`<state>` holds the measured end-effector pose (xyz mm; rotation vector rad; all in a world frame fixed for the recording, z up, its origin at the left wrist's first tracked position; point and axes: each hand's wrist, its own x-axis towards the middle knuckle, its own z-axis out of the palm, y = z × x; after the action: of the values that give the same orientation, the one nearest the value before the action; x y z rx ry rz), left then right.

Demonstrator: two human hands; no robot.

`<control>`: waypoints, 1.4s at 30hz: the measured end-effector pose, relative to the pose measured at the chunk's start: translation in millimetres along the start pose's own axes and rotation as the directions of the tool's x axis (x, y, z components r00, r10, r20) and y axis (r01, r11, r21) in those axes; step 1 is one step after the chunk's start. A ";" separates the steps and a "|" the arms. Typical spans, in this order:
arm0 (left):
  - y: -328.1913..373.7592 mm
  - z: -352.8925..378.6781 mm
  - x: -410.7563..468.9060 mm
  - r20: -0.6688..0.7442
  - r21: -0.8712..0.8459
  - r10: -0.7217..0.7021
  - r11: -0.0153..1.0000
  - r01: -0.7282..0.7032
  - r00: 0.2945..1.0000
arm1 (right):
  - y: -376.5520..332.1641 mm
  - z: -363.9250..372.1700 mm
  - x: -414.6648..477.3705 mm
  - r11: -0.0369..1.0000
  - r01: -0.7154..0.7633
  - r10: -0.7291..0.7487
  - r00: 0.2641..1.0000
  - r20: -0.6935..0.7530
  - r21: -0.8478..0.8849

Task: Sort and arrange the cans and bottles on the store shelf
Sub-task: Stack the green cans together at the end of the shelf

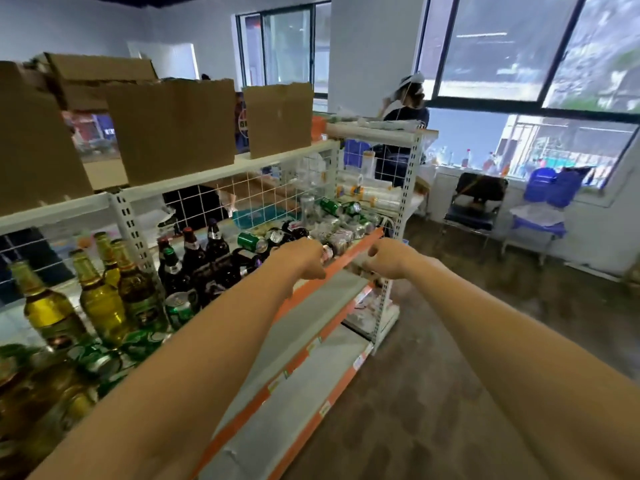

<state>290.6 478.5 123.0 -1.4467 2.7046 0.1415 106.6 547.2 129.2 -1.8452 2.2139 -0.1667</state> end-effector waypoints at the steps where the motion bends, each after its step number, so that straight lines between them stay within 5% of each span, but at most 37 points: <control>1: 4.7 -0.8 13.9 0.008 -0.020 0.014 1.000 -0.014 1.000 | 8.6 -2.4 7.9 1.000 -0.011 0.011 1.000 -0.009 0.003; 15: -17.5 -4.2 278.4 0.029 -0.135 0.053 0.990 -0.049 0.998 | 72.4 -32.2 239.0 0.992 -0.040 0.041 0.999 0.009 -0.123; 22: -55.9 -13.7 392.0 0.079 -0.208 -0.043 0.976 0.058 0.996 | 84.8 -55.9 354.2 0.988 -0.007 -0.015 0.990 -0.140 -0.152; 42: -44.6 39.9 699.1 0.170 -0.082 -0.200 0.973 0.216 0.965 | 232.4 -31.0 685.7 0.998 0.046 -0.042 0.996 0.082 -0.046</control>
<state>-58.9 -118.8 7.3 -1.6575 2.4322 0.3680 -234.7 -82.4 18.6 -1.8911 2.1421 -0.0464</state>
